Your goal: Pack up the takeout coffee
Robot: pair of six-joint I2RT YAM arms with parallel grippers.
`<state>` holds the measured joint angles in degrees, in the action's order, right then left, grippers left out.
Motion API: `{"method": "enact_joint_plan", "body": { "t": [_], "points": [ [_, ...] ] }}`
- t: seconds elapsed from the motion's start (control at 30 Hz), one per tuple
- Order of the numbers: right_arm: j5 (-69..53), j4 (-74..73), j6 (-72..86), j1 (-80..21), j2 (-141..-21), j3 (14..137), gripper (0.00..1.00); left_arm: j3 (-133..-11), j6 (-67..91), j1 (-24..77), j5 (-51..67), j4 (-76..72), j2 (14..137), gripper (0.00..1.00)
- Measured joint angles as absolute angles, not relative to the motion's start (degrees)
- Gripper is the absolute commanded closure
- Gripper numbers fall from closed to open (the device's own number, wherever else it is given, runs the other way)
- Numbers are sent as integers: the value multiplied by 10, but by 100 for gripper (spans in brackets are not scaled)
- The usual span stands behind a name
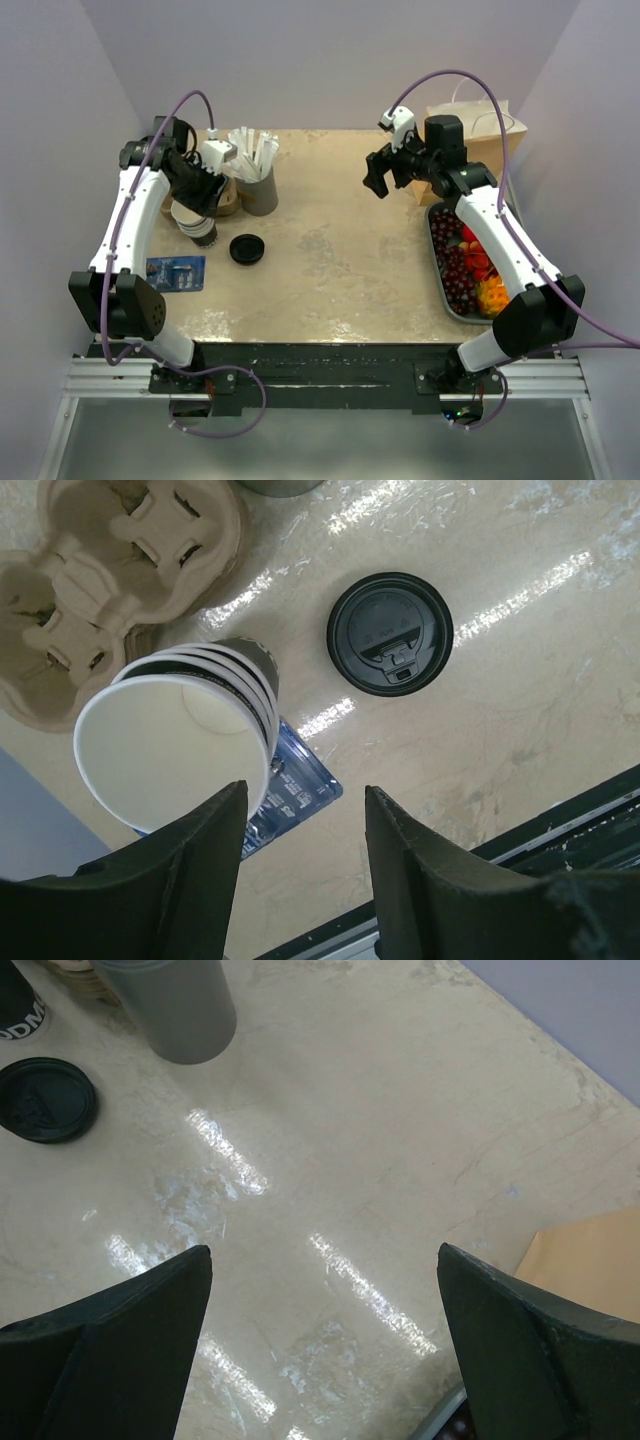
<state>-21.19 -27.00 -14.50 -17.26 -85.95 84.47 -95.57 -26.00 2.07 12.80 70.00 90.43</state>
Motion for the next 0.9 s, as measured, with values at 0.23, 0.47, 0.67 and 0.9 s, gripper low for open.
{"method": "enact_joint_plan", "body": {
  "t": [0.23,0.47,0.67,0.9],
  "points": [
    [-212,-270,-142,-173,-859,845,3,-929,-257,21,87,687,907,50],
    [-212,-270,-141,-173,-859,845,2,-925,-256,21,71,672,908,60],
    [-212,-270,-141,-173,-859,845,2,-921,-256,21,67,663,917,62],
    [-212,-270,-141,-173,-859,845,2,-920,-257,21,67,657,930,66]
  ]
}}
